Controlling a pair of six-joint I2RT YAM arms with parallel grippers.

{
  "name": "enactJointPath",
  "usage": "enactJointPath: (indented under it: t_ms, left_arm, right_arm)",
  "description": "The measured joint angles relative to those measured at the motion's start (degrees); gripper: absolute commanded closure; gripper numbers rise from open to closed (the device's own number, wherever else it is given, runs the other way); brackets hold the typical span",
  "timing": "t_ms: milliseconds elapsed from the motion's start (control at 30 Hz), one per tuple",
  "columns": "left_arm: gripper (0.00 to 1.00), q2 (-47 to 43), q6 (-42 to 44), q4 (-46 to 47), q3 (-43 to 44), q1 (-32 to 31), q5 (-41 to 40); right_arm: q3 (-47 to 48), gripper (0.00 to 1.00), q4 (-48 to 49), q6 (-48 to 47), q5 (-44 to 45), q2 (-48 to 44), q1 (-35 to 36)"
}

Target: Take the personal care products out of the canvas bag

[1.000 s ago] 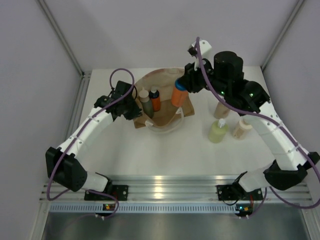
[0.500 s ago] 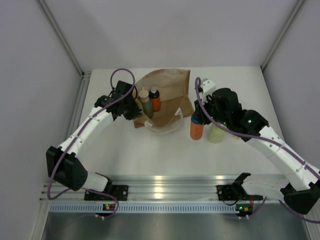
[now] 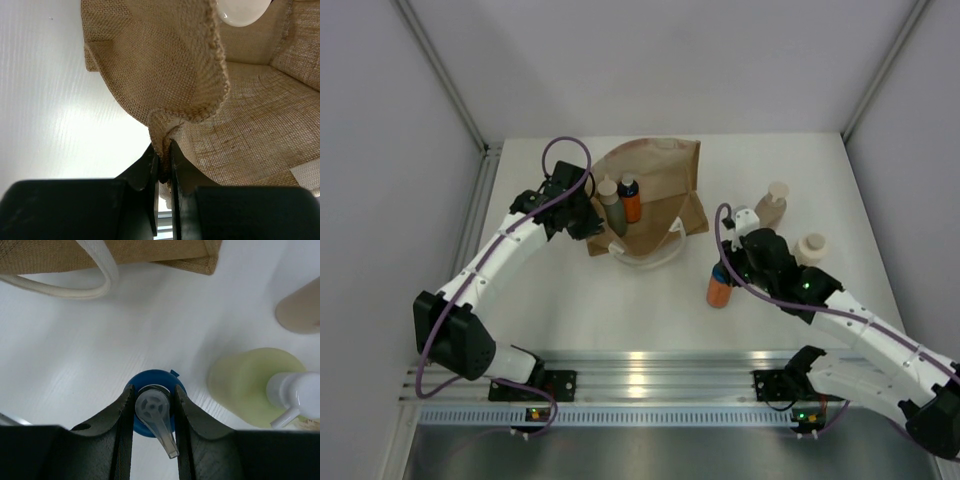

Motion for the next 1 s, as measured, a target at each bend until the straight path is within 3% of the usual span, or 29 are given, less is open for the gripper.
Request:
enactJointPath:
  t_ms: [67, 100, 167, 200, 367, 633, 1000]
  left_arm:
    - [1.00, 0.0, 0.1, 0.0, 0.0, 0.0, 0.0]
    - [1.00, 0.0, 0.2, 0.0, 0.0, 0.0, 0.0]
    - [1.00, 0.0, 0.3, 0.0, 0.0, 0.0, 0.0]
    - [1.00, 0.0, 0.3, 0.0, 0.0, 0.1, 0.0]
    - [1.00, 0.0, 0.4, 0.0, 0.0, 0.2, 0.1]
    - [1.00, 0.1, 0.5, 0.0, 0.0, 0.2, 0.1]
    - [1.00, 0.1, 0.6, 0.0, 0.0, 0.6, 0.1]
  right_arm:
    - [-1.9, 0.85, 2.1, 0.8, 0.4, -1.4, 0.0]
    - [-2.8, 0.68, 3.0, 1.2, 0.7, -2.3, 0.0]
    - [-4.1, 0.61, 4.0, 2.2, 1.2, -3.8, 0.0]
    - [-4.4, 0.51, 4.2, 2.4, 1.2, -4.2, 0.0]
    - [-4.7, 0.26, 6.4, 3.7, 1.7, -6.6, 0.0]
    - [-1.7, 0.24, 6.6, 2.9, 1.9, -6.3, 0.0]
    - [19.8, 0.28, 7.1, 0.5, -6.7, 10.3, 0.0]
